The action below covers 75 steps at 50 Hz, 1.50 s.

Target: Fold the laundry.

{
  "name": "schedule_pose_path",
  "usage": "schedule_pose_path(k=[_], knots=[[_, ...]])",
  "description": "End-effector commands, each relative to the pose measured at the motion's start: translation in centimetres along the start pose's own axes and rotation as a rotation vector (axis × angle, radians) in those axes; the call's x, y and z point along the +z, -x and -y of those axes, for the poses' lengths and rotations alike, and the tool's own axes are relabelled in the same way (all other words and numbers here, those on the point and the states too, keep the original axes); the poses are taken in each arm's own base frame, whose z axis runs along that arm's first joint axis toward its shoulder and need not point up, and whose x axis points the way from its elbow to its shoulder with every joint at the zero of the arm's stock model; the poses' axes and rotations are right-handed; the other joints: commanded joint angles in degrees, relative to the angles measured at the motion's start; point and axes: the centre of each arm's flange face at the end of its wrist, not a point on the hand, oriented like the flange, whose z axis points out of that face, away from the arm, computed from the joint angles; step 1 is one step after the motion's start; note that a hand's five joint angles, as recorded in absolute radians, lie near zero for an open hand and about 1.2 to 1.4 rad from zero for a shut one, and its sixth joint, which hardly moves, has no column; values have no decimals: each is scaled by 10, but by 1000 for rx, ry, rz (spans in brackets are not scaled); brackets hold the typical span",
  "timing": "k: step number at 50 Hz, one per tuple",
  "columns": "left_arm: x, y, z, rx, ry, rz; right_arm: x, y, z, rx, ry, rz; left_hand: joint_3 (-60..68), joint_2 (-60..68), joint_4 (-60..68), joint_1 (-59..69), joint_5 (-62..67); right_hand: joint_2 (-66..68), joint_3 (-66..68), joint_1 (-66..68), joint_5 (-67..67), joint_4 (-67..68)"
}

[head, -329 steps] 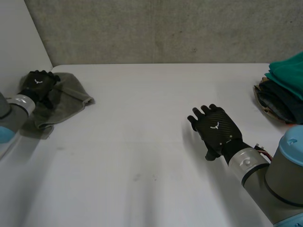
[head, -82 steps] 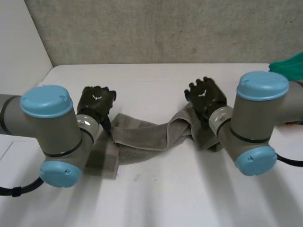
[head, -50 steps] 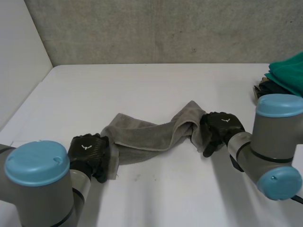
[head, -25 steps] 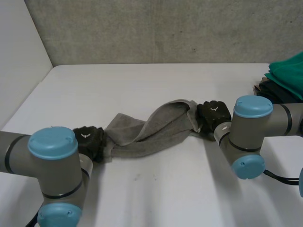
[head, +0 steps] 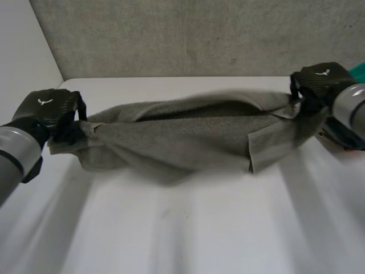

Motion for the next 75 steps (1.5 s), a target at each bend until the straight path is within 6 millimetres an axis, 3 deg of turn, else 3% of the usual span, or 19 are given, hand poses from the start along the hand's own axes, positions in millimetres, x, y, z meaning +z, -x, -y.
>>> schedule_pose_path(k=[1,8,14,17,21,23,28,32,36,40,41,44,45,49,53,59,64,68,75], knots=[[19,15,-26,-50,141,-56,-11,-10,-14,-65,164,52,127,116,113,156,151,126,129,239,143,121],[61,15,-59,-72,243,-83,5,0,-39,-61,237,99,127,116,113,156,151,126,129,239,143,121],[103,19,-52,-51,183,-70,47,-10,-38,37,45,-18,127,116,113,156,151,126,129,239,143,121],[125,24,-31,-22,89,-41,61,-19,-29,67,-75,-75,127,116,113,156,151,126,129,239,143,121],[149,29,21,29,-164,1,80,-41,5,97,-353,-199,127,116,113,156,151,126,129,239,143,121],[157,36,59,56,-365,41,83,-54,34,108,-539,-286,127,116,113,156,151,126,129,239,143,121],[153,48,121,98,-704,137,76,-74,84,121,-829,-402,127,116,113,156,151,126,129,239,143,121],[131,49,156,106,-864,173,72,-77,94,123,-872,-404,127,116,113,156,151,126,129,239,143,121],[128,37,134,94,-792,134,73,-72,82,137,-795,-382,127,116,113,156,151,126,129,239,143,121],[134,24,83,77,-639,94,76,-56,50,158,-611,-304,127,116,113,156,151,126,129,239,143,121],[134,19,60,68,-572,80,77,-46,34,160,-529,-252,127,116,113,156,151,126,129,239,143,121],[133,11,25,61,-470,54,77,-28,8,171,-396,-156,127,116,113,156,151,126,129,239,143,121],[129,5,3,59,-405,37,76,-16,-12,178,-306,-90,127,116,113,156,151,126,129,239,143,121],[123,-12,-48,44,-259,-7,73,15,-65,164,-93,32,127,116,113,156,151,126,129,239,143,121],[115,-27,-78,35,-168,-45,65,38,-106,103,65,103,127,116,113,156,151,126,129,239,143,121],[103,-39,-87,34,-133,-78,52,50,-131,52,150,146,127,116,113,156,151,126,129,239,143,121],[92,-37,-73,33,-149,-74,48,53,-137,56,145,147,127,116,113,156,151,46,49,159,64,41],[86,-37,-62,32,-166,-76,46,54,-137,43,94,130,127,116,113,156,151,-131,-128,-17,-113,-136],[79,-36,-52,32,-184,-74,41,54,-127,1,2,121,127,116,113,156,151,-178,-175,-65,-161,-183]])
